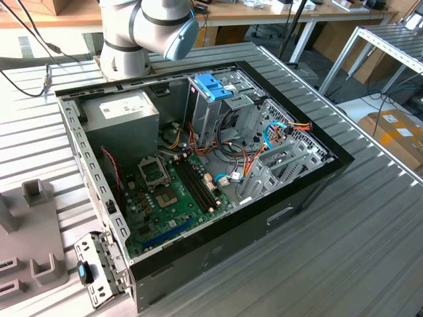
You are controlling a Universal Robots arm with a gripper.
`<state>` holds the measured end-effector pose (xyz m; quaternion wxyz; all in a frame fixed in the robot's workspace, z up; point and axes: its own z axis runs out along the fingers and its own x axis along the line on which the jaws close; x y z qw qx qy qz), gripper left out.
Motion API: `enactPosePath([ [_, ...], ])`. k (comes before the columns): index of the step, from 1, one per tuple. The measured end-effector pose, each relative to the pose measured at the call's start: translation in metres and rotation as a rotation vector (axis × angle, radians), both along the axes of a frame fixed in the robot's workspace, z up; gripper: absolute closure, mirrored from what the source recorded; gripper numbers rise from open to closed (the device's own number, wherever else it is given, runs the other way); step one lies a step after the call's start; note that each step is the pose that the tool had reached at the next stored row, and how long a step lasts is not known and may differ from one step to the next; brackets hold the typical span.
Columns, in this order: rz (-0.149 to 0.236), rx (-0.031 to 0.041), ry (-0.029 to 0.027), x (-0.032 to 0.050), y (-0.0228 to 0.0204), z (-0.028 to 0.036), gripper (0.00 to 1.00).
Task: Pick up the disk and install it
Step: 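Pick up the disk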
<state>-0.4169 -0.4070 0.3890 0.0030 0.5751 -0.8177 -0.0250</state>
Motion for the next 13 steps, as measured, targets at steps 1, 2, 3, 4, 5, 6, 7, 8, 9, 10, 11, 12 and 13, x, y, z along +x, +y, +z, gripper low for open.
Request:
enactPosePath([
  [1,0.004,0.0,0.0,0.0,0.0,0.0,0.89],
  [2,0.01,0.0,0.0,0.0,0.0,0.0,0.89],
  [3,0.017,0.0,0.0,0.0,0.0,0.0,0.89],
  [4,0.023,0.0,0.0,-0.0001,0.0001,0.0,0.89],
  [5,0.027,0.0,0.0,0.0,0.0,0.0,0.89],
  [6,0.031,0.0,0.0,0.0,0.0,0.0,0.89],
  [7,0.035,0.0,0.0,0.0,0.0,0.0,0.89],
  [8,0.038,0.0,0.0,0.0,0.0,0.0,0.89],
  [9,0.042,0.0,0.0,0.0,0.0,0.0,0.89],
  [10,0.046,0.0,0.0,0.0,0.0,0.0,0.89],
  [11,0.052,0.0,0.0,0.0,0.0,0.0,0.89],
  [12,0.056,0.0,0.0,0.0,0.0,0.0,0.89],
  [13,0.06,0.0,0.0,0.0,0.0,0.0,0.89],
])
